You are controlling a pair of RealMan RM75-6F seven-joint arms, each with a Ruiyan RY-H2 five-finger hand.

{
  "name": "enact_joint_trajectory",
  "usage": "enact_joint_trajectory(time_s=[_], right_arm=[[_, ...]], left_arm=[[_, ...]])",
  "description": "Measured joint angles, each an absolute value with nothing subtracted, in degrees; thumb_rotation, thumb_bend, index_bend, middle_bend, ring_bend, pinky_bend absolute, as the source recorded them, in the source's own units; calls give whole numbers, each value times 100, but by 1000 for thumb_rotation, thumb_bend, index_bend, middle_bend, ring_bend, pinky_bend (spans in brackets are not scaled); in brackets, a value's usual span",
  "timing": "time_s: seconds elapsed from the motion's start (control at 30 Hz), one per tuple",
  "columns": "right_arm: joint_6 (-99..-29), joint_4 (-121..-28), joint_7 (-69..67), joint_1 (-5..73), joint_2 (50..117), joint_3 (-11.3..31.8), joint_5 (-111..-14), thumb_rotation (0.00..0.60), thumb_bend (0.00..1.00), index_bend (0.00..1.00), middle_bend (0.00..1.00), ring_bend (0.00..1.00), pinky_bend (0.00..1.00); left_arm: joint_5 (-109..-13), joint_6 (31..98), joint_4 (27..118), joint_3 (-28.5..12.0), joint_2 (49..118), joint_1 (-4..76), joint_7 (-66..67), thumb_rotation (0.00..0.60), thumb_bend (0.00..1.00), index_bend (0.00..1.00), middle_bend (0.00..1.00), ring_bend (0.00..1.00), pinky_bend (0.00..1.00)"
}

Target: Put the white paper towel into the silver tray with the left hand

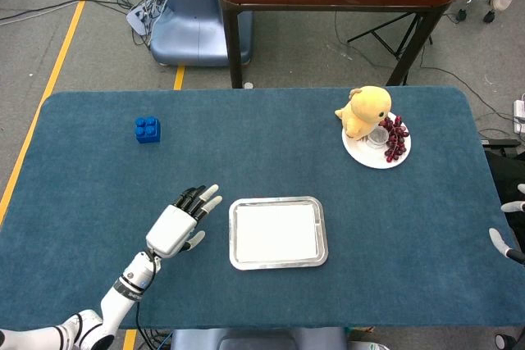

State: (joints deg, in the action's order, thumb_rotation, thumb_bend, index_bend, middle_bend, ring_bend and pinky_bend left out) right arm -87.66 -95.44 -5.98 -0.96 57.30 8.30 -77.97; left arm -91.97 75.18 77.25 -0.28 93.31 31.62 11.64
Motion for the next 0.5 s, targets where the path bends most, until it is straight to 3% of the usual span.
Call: enact_joint_trajectory(time_s=[0.2, 0.5], right_arm=[[-8727, -9581, -419, -59, 5773, 808, -7809, 600, 255, 410, 208, 121, 66], [-8670, -9624, -212, -2, 5854, 797, -7780, 600, 254, 410, 212, 121, 66]], left_arm=[[-8629, 7571, 9122, -5, 8137, 2709, 1910, 600, 309, 86, 8, 0, 113], [-8365, 8319, 9425, 195, 7502, 1801, 2019, 600, 310, 86, 0, 0, 113]])
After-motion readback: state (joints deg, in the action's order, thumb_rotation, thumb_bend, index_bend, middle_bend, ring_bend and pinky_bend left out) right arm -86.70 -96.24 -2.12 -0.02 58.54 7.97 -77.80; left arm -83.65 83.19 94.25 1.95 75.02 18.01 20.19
